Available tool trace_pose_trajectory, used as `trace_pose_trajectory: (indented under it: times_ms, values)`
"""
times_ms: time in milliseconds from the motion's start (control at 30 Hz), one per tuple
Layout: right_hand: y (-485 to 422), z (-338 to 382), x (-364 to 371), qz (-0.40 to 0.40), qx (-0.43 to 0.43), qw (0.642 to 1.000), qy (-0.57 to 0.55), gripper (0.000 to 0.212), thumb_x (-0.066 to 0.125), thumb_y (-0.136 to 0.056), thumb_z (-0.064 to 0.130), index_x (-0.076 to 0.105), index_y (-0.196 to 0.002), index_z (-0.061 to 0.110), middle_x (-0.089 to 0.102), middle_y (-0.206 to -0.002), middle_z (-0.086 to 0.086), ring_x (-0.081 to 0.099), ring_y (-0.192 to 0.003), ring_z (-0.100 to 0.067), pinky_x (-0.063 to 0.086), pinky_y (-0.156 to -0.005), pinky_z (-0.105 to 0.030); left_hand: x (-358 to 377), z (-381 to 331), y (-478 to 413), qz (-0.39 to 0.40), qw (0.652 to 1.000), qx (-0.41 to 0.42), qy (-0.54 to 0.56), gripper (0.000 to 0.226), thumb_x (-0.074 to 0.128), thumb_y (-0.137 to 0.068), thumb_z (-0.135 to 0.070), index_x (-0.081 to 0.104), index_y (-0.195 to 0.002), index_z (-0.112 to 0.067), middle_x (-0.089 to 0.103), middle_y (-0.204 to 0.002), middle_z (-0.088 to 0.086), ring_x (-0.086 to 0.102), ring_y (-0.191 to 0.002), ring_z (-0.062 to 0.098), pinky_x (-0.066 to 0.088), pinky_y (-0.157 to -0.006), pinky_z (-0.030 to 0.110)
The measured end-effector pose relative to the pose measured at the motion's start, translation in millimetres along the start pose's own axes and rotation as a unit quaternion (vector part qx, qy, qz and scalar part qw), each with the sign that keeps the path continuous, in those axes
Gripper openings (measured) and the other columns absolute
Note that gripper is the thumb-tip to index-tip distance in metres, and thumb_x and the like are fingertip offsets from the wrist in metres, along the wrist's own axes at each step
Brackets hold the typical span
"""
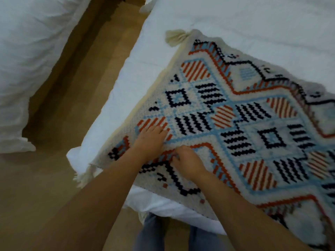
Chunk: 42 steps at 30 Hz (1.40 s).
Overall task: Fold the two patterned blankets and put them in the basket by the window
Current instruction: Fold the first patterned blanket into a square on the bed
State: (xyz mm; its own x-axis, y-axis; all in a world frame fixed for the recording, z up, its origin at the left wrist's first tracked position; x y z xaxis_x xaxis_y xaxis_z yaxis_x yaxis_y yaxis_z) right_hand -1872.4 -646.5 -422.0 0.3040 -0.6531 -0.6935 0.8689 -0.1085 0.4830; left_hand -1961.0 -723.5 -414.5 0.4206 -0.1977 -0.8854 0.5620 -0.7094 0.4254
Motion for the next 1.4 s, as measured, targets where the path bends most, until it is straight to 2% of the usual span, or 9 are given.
trace_pose_trajectory:
  times_ms: [100, 333, 500, 567, 733, 867, 1067, 1167, 1400]
  values:
    - [20.8, -58.1, -47.6, -0.027, 0.031, 0.999, 0.011, 0.023, 0.044, -0.095, 0.018, 0.061, -0.099, 0.002, 0.057, -0.102, -0.012, 0.051, -0.096, -0.026, 0.042, -0.085, -0.035, -17.6, -67.0, -35.1, 0.0, 0.999, 0.027, -0.017, 0.047, 0.04, -0.095, -0.026, 0.03, -0.139, -0.012, 0.037, -0.14, 0.012, 0.037, -0.125, 0.029, 0.033, -0.103, 0.04]
    - [71.0, -199.2, -132.6, -0.052, 0.09, 0.994, -0.013, 0.021, 0.041, -0.095, 0.017, 0.053, -0.08, 0.01, 0.047, -0.082, -0.008, 0.042, -0.07, -0.023, 0.035, -0.068, -0.035, -26.7, -226.4, -106.2, 0.018, 1.0, -0.009, 0.0, 0.049, 0.041, -0.096, -0.033, 0.028, -0.14, -0.014, 0.036, -0.14, 0.01, 0.039, -0.124, 0.029, 0.038, -0.099, 0.043]
    - [107.7, -275.3, -175.6, -0.063, 0.123, 0.99, 0.007, 0.028, 0.04, -0.098, 0.024, 0.054, -0.112, 0.004, 0.053, -0.12, -0.015, 0.051, -0.104, -0.031, 0.046, -0.088, -0.041, -25.1, -321.1, -131.1, 0.018, 1.0, 0.009, 0.017, 0.048, 0.04, -0.097, -0.033, 0.028, -0.14, -0.015, 0.035, -0.141, 0.011, 0.04, -0.123, 0.029, 0.039, -0.097, 0.042]
    - [119.6, -296.4, -188.7, -0.077, 0.141, 0.987, 0.009, 0.028, 0.042, -0.097, 0.02, 0.055, -0.114, 0.002, 0.053, -0.121, -0.019, 0.053, -0.105, -0.032, 0.047, -0.09, -0.044, -23.7, -348.2, -136.4, 0.031, 0.999, 0.03, 0.012, 0.047, 0.04, -0.096, -0.033, 0.029, -0.139, -0.015, 0.035, -0.141, 0.011, 0.041, -0.122, 0.029, 0.039, -0.096, 0.042]
    - [145.8, -352.3, -220.4, -0.102, 0.15, 0.983, 0.015, 0.024, 0.042, -0.095, 0.024, 0.052, -0.111, 0.009, 0.047, -0.121, -0.011, 0.044, -0.104, -0.024, 0.039, -0.085, -0.031, -38.0, -397.9, -170.2, 0.05, 0.996, 0.072, 0.007, 0.05, 0.039, -0.096, -0.037, 0.029, -0.14, -0.015, 0.035, -0.141, 0.011, 0.041, -0.122, 0.029, 0.04, -0.097, 0.042]
    - [159.0, -406.0, -261.3, -0.12, 0.192, 0.974, -0.001, 0.027, 0.042, -0.097, 0.026, 0.051, -0.117, 0.01, 0.043, -0.13, -0.011, 0.044, -0.11, -0.026, 0.04, -0.094, -0.036, -55.2, -463.7, -202.1, 0.039, 0.991, 0.124, -0.015, 0.051, 0.04, -0.096, -0.038, 0.03, -0.14, -0.015, 0.037, -0.139, 0.011, 0.043, -0.12, 0.03, 0.041, -0.095, 0.043]
    - [184.9, -506.9, -328.5, -0.203, 0.238, 0.95, 0.002, 0.021, 0.044, -0.094, 0.025, 0.053, -0.103, 0.008, 0.049, -0.11, -0.009, 0.047, -0.101, -0.026, 0.041, -0.083, -0.034, -81.2, -568.8, -257.5, -0.042, 0.98, 0.195, 0.002, 0.037, 0.036, -0.097, -0.028, 0.045, -0.128, -0.009, 0.05, -0.12, 0.011, 0.05, -0.106, 0.03, 0.043, -0.082, 0.039]
    - [191.7, -563.5, -360.1, -0.238, 0.259, 0.936, 0.018, 0.036, 0.044, -0.094, 0.027, 0.05, -0.121, 0.004, 0.049, -0.127, -0.016, 0.046, -0.114, -0.03, 0.041, -0.095, -0.039, -73.1, -612.0, -293.3, -0.041, 0.979, 0.198, -0.001, 0.035, 0.035, -0.097, -0.029, 0.048, -0.122, -0.008, 0.052, -0.111, 0.01, 0.052, -0.098, 0.029, 0.039, -0.072, 0.035]
    - [166.7, -700.0, -425.7, -0.258, 0.312, 0.914, 0.0, 0.05, 0.052, -0.09, 0.035, 0.038, -0.128, 0.006, 0.031, -0.14, -0.02, 0.027, -0.128, -0.035, 0.037, -0.095, -0.046, -56.0, -681.2, -404.3, -0.033, 0.989, 0.139, -0.022, 0.033, 0.035, -0.097, -0.029, 0.052, -0.12, -0.011, 0.054, -0.117, 0.01, 0.051, -0.104, 0.028, 0.046, -0.082, 0.041]
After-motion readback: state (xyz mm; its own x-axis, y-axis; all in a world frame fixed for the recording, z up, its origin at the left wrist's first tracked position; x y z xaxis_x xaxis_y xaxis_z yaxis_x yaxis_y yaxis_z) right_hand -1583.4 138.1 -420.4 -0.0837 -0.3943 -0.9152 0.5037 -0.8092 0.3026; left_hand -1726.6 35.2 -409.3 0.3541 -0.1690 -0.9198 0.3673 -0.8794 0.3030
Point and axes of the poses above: each hand's wrist, its own y-axis away from the middle knuckle, its own x-axis out of the palm, z = x × y, the point moved 7 cm from there along -y, towards the middle knuckle
